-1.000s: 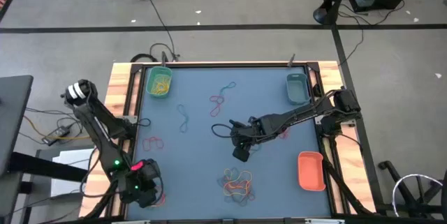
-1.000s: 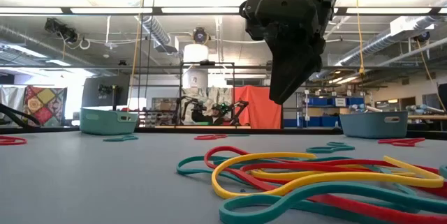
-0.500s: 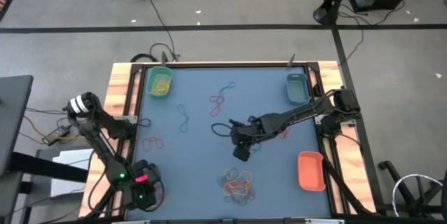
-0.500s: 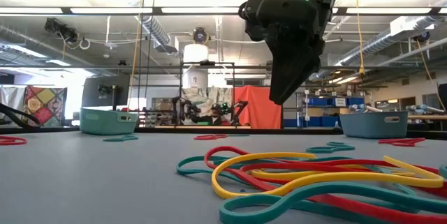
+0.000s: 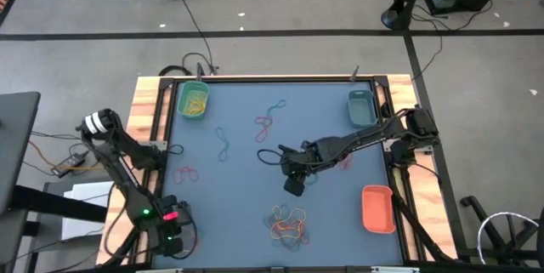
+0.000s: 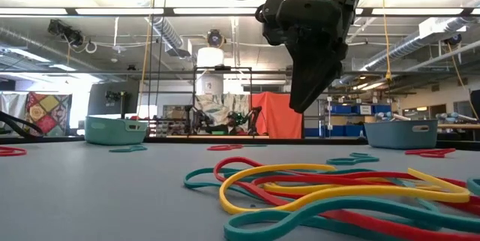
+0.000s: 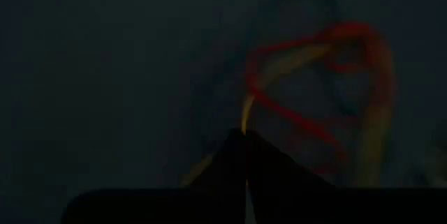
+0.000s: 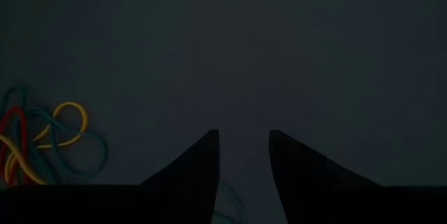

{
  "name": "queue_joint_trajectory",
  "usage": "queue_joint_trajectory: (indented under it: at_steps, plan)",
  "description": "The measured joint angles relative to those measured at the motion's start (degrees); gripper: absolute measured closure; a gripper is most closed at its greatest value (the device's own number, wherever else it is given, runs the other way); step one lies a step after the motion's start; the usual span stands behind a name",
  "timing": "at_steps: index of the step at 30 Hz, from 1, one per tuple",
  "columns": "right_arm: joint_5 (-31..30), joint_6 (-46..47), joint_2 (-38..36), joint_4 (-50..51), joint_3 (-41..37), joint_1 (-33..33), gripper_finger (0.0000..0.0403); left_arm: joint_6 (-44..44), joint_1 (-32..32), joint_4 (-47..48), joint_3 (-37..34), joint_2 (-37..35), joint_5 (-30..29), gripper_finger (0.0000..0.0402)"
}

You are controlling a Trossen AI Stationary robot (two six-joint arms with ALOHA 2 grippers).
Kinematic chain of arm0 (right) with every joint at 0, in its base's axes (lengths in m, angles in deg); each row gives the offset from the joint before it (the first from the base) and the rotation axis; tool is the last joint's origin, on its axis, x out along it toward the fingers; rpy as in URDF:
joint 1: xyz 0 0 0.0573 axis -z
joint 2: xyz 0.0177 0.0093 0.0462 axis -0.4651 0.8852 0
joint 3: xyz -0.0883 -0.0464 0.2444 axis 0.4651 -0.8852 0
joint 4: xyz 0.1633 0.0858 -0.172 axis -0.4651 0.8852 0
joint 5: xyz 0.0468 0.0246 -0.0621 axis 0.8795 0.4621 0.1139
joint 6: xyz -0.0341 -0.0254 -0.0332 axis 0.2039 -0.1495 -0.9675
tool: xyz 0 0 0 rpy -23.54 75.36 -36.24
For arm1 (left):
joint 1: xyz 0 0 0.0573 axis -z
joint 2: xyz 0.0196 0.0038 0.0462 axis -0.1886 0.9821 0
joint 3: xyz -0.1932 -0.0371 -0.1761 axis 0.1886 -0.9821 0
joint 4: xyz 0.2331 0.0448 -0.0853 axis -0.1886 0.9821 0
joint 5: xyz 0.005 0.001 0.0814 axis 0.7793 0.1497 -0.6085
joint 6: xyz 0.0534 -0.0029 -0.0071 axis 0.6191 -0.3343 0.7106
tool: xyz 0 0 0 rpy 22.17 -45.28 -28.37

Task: Sort rubber bands into baskets
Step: Put the yellow rubber band into the green bin

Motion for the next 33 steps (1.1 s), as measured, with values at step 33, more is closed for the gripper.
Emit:
queue_joint_trajectory:
  at_steps: [33]
  plan:
    - [3.63, 0.24, 0.00, -2.59, 0.00, 2.60, 0.0266, -1.06, -31.64, 46.70, 16.18, -20.50, -28.76, 0.0401]
